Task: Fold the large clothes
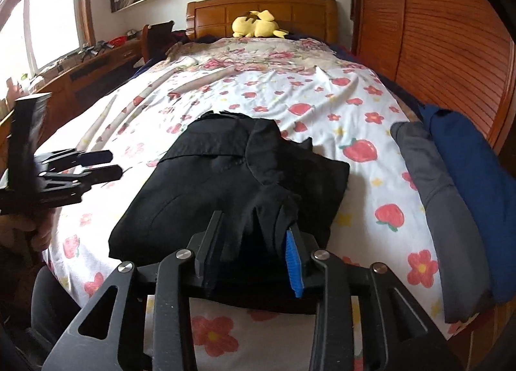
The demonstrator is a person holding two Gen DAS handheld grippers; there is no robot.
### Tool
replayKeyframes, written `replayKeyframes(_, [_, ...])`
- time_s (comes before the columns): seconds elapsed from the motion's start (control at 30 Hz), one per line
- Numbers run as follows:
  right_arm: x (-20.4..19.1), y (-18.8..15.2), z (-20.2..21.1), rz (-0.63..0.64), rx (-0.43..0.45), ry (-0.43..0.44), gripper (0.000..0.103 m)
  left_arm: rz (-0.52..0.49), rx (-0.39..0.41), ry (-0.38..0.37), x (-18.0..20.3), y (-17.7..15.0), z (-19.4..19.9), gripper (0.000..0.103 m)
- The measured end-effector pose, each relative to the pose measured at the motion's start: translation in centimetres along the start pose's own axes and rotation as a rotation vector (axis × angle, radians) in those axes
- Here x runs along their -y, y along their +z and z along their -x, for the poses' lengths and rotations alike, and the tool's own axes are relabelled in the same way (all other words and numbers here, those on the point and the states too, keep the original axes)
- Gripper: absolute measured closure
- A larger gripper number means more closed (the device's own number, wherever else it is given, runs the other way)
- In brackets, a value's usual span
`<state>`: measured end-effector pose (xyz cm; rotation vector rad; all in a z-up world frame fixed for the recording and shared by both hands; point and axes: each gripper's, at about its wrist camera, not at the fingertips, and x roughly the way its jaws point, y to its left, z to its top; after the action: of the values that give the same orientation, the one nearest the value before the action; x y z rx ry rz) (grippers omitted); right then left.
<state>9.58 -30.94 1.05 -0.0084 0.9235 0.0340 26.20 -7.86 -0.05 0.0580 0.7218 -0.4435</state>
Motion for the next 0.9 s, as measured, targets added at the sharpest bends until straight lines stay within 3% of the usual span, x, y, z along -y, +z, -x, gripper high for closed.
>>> replayKeyframes(0.33, [-2.2, 1.5, -1.7, 0.05, 0.011, 0.024, 0.063, 0.018, -0.012, 0.009, -0.6, 0.2, -0.9, 0.05])
replayKeyframes(0.5, [-0.4, 0.0, -5.0, 0.049, -0.111, -0.094, 0.063, 0.001, -0.004, 0.02, -0.8, 0.8, -0.9, 0.05])
replayKeyframes(0.63, [2.8, -2.0, -5.4, -0.103, -0.142, -0.04, 0.063, -0.002, 0.008, 0.022, -1.3, 1.4, -1.7, 0.05])
replayKeyframes(0.7, [3.0, -2.3, -4.6, -0.119, -0.129, -0.043, 0.063, -0.002, 0.008, 0.02, -1.6, 1.7, -2.5, 0.049])
replayKeyframes(0.87, [3.3, -2.8, -3.4, -0.151, -0.12, -0.108, 0.034, -0.017, 0.01, 0.019, -2.2, 3.1, -5.1, 0.047])
replayKeyframes(0.9, [3.4, -2.9, -3.4, -0.16, -0.122, -0.108, 0.033, -0.017, 0.007, 0.019, -2.5, 3.5, -5.8, 0.047])
